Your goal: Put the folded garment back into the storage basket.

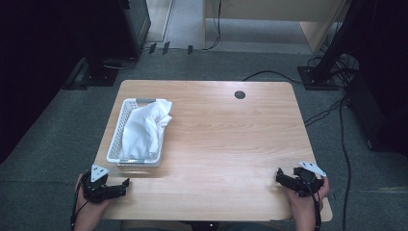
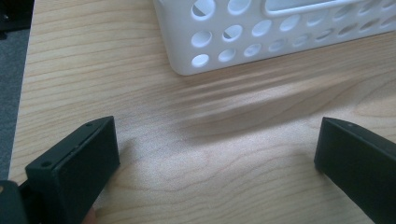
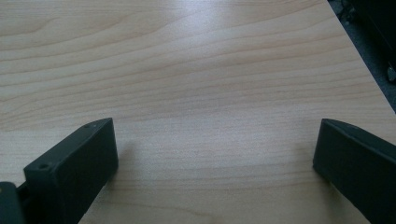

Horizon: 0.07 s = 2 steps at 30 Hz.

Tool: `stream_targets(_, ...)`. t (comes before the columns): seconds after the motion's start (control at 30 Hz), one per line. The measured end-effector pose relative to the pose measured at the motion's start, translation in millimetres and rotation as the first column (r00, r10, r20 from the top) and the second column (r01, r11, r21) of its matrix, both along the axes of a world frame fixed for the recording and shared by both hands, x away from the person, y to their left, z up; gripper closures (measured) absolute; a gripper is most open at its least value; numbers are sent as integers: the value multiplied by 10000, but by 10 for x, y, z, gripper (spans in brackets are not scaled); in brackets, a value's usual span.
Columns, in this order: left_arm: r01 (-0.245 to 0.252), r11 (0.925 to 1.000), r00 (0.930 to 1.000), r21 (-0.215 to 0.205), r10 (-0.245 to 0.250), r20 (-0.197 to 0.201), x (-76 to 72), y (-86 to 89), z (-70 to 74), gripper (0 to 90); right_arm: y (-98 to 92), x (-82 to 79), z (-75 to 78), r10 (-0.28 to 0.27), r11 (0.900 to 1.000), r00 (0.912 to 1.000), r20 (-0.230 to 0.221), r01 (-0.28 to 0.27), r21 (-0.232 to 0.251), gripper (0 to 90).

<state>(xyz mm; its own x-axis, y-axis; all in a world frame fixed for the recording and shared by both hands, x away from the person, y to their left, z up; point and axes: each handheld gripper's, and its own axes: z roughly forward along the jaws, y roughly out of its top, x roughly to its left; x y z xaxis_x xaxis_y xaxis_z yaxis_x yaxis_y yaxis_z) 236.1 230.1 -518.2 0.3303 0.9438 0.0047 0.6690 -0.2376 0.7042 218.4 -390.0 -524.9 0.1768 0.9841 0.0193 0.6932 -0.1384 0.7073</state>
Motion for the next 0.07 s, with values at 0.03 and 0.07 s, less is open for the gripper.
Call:
stream_targets(0.03,4,10000,10000,3,-4,1,0,0,0,0,0,0,0,2,10000,10000,0,-2,-1,0)
stream_targets(0.07,0,10000,10000,-2,0,-1,0,0,0,0,0,0,0,1,10000,10000,-2,-1,-1,0)
